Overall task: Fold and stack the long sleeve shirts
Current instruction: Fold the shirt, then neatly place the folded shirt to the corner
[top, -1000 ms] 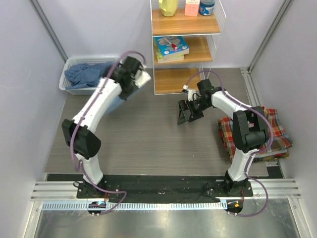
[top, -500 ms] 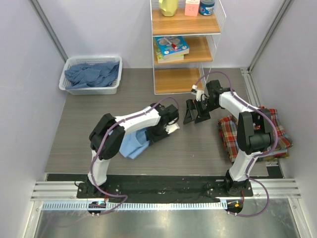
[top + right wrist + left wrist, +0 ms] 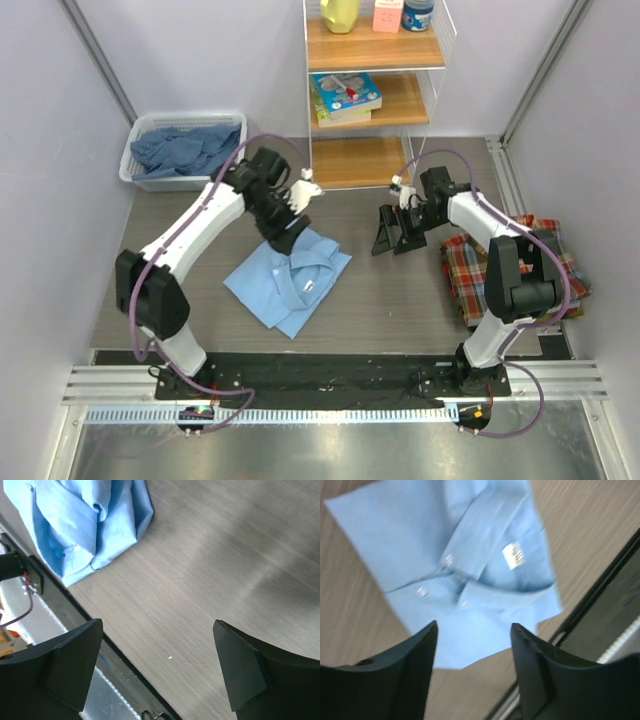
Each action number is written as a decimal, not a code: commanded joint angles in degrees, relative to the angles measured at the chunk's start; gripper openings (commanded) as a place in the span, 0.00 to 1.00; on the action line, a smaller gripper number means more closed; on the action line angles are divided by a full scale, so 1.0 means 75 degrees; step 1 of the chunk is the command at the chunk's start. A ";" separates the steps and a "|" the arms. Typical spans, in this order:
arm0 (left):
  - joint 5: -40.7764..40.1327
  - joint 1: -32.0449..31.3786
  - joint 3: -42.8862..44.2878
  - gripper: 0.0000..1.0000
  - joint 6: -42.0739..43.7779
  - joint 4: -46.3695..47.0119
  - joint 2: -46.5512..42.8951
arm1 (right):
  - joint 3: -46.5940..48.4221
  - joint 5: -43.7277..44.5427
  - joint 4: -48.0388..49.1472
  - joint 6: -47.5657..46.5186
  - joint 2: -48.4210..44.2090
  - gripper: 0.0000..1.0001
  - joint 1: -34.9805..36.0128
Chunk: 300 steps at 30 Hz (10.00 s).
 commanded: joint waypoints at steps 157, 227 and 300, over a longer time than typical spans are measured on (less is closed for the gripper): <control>0.1619 0.1764 -0.3523 0.00 -0.2209 0.3520 0.0352 | 0.0528 0.0500 -0.0148 -0.1817 0.0776 0.01 0.0146; 0.3269 -0.1271 0.2174 0.00 -0.0768 0.3836 0.4962 | -0.2506 0.0442 0.3099 0.2438 -0.0969 0.97 -0.1038; 0.0880 0.0522 -0.1729 1.00 0.0099 0.2689 -0.0278 | 0.1371 0.3511 -0.5197 -0.2566 -0.4237 0.01 -0.1588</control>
